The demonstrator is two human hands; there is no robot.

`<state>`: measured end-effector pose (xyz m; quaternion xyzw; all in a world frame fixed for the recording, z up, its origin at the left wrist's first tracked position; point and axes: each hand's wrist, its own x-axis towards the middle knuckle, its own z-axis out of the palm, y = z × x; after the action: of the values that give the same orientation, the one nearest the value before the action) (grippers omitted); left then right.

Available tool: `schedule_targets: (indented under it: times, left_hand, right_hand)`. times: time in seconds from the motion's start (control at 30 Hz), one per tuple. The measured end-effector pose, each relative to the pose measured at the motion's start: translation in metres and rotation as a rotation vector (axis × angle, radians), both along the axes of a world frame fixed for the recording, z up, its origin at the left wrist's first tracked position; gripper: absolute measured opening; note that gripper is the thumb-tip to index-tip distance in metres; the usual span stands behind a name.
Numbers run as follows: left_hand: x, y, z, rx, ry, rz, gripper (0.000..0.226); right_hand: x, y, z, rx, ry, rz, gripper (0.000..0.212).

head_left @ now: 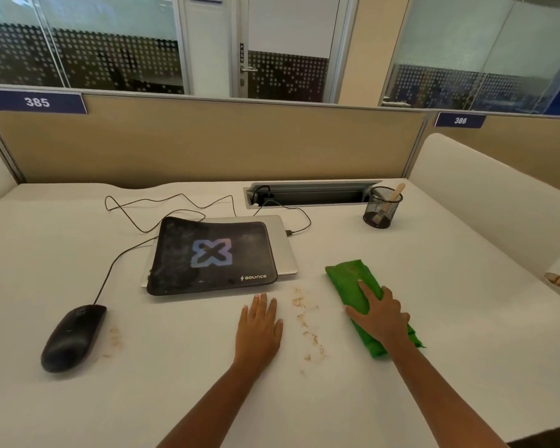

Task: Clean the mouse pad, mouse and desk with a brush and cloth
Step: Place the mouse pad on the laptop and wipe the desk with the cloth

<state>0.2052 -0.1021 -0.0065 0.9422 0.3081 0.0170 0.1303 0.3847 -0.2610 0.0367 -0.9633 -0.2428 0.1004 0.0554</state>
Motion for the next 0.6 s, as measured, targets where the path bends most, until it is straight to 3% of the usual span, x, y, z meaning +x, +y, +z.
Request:
schedule_targets:
  times: [0.13, 0.37, 0.6]
  left_hand:
    - [-0.004, -0.004, 0.003, -0.015, 0.031, 0.018, 0.054]
    - [-0.020, -0.009, 0.005, 0.002, 0.030, 0.067, 0.055]
    - [-0.041, 0.001, 0.019, 0.057, -0.005, 0.149, 0.053]
  right_hand:
    - [0.002, 0.000, 0.006, 0.036, -0.003, -0.028, 0.069]
    - [-0.001, -0.005, 0.019, 0.273, 0.110, -0.050, 0.056]
    - [-0.031, 0.010, 0.031, 0.436, 0.116, 0.009, 0.056]
